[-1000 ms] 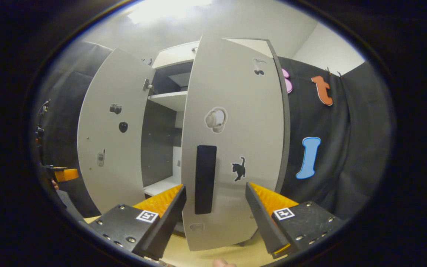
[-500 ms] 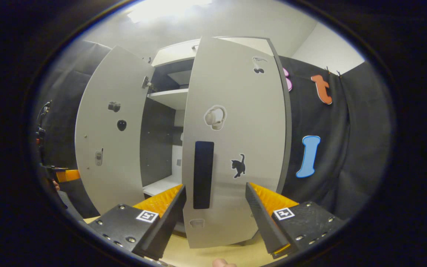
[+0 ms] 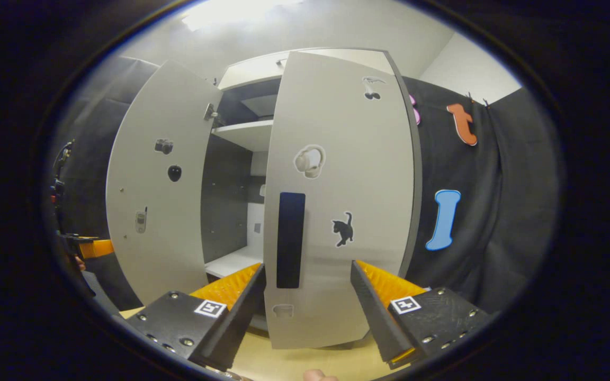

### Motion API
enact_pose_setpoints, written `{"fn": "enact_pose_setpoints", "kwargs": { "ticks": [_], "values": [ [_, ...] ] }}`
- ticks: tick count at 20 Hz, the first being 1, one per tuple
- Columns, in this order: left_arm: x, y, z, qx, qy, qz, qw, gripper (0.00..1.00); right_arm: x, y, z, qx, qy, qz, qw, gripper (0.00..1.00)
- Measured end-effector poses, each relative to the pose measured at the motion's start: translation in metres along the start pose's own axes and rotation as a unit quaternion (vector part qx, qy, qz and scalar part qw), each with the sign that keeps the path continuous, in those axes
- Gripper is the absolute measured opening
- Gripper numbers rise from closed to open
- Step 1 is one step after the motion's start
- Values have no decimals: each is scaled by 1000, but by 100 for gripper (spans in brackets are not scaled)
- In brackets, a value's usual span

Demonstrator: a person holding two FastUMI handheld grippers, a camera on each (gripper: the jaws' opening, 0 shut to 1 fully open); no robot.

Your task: Grasp the bottle in the cabinet with the left hand and place it on the coaster, then close the right door with the right hand and the left door with the left hand.

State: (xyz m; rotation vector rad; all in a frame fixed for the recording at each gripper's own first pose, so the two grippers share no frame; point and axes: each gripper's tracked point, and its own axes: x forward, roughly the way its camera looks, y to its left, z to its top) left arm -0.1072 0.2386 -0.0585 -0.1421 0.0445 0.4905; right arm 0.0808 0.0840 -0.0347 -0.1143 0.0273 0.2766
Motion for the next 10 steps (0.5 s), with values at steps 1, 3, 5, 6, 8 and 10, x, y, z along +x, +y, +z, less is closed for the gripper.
{"fn": "enact_pose_setpoints", "kwargs": {
  "ticks": [1, 3, 5, 6, 8, 10],
  "values": [
    [-1, -1, -1, 4, 0, -2, 1000, 95, -1, 1, 0, 1, 0, 0, 1000, 97],
    [-2, -2, -1, 9, 0, -5, 1000, 95, -2, 0, -2, 0, 1, -1, 1000, 97],
    [-2, -2, 0, 9, -1, -7, 1000, 95, -3, -4, -2, -2, 1, -4, 1000, 97],
    [-2, -3, 1, 5, -2, -7, 1000, 95, -5, -6, -3, -2, 1, -5, 1000, 97],
    [-2, -4, 2, -5, -2, -11, 1000, 95, -6, -9, -4, 2, 3, -7, 1000, 97],
    [-3, -5, 2, -10, -1, -21, 1000, 95, -6, -11, -4, 6, 4, -6, 1000, 97]
  ]
}}
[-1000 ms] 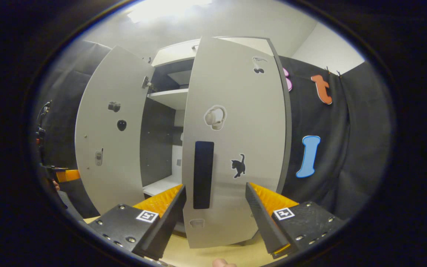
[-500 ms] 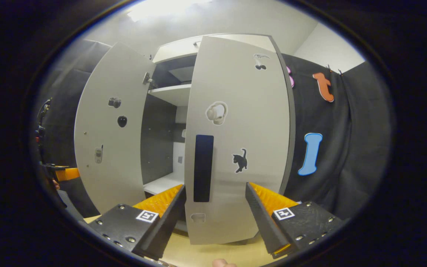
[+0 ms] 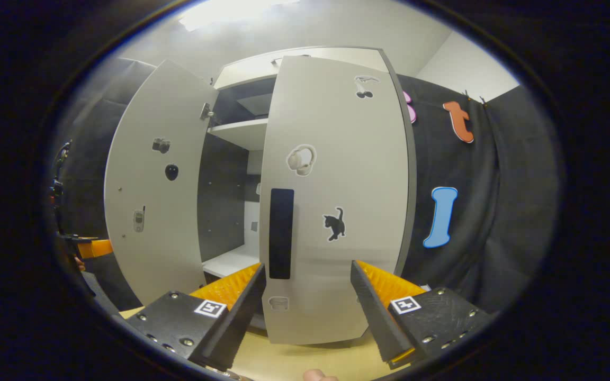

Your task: Grasp the bottle in the cabinet with the left hand and place it on the coaster, then close the right door with the right hand and the left door with the left hand.

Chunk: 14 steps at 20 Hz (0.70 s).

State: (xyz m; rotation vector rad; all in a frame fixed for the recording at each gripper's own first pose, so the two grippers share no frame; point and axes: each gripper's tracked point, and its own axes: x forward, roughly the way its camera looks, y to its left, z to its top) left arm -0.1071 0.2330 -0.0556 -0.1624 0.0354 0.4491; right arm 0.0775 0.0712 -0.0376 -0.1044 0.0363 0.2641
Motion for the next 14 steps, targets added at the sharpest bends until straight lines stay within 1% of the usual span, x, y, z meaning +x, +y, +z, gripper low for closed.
{"fn": "enact_pose_setpoints", "kwargs": {
  "ticks": [7, 12, 14],
  "values": [
    [-4, -8, -2, 2, 7, -45, 999, 95, -6, -5, -1, 0, 1, 1, 1000, 97],
    [-11, -16, -1, 9, 13, -79, 997, 95, -14, -17, 0, 1, -2, -9, 1000, 97],
    [-12, -20, -1, 15, 15, -86, 996, 95, -17, -24, 1, 2, -3, -15, 1000, 97]
  ]
}}
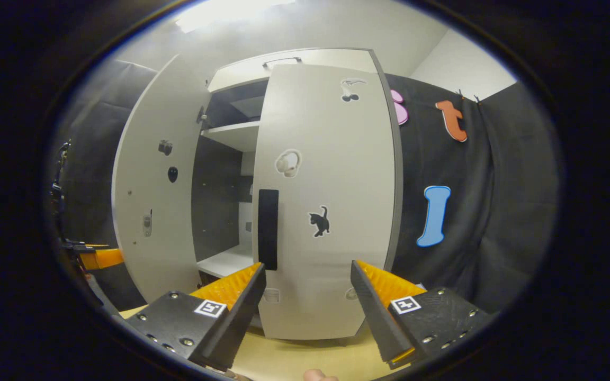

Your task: Grasp the bottle in the cabinet with the left hand and place it on the coaster, then close the right door with the right hand and the left door with the left hand.

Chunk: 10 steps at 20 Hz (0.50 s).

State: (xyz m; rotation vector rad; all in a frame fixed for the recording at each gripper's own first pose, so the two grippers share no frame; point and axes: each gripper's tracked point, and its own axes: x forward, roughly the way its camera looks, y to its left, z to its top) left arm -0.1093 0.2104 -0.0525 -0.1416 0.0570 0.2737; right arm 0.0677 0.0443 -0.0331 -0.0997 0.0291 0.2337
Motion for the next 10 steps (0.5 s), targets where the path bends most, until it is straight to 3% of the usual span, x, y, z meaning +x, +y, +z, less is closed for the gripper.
{"fn": "enact_pose_setpoints", "kwargs": {
  "ticks": [10],
  "values": [
    [1, -8, -2, -20, 5, -24, 999, 95, -2, -16, -2, -5, 3, -14, 1000, 97]
  ]
}}
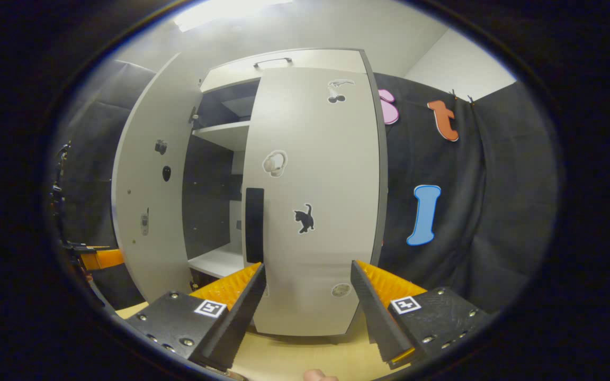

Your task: Grasp the bottle in the cabinet with the left hand and place it on the coaster, then close the right door with the right hand and the left door with the left hand.

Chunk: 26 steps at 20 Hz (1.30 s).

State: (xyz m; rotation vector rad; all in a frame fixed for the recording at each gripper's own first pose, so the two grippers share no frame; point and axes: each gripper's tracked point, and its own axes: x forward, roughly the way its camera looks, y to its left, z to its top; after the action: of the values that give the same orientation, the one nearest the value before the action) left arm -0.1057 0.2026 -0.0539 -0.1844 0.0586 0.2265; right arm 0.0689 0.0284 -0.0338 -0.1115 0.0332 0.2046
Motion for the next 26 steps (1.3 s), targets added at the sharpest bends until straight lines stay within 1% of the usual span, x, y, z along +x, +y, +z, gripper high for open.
{"fn": "enact_pose_setpoints", "kwargs": {
  "ticks": [8, 16, 22, 26],
  "values": [
    [12, -9, -2, 4, 8, -29, 1000, 95, 0, -4, 0, -2, 0, -10, 1000, 97],
    [27, -26, -11, 14, 22, -63, 998, 95, -8, -18, -2, -4, 1, -29, 1000, 97],
    [25, -53, -14, 13, 30, -97, 995, 95, -16, -30, -1, -6, -1, -48, 999, 97],
    [23, -54, -19, 20, 31, -109, 993, 95, -21, -36, -1, -8, -1, -55, 998, 97]
  ]
}}
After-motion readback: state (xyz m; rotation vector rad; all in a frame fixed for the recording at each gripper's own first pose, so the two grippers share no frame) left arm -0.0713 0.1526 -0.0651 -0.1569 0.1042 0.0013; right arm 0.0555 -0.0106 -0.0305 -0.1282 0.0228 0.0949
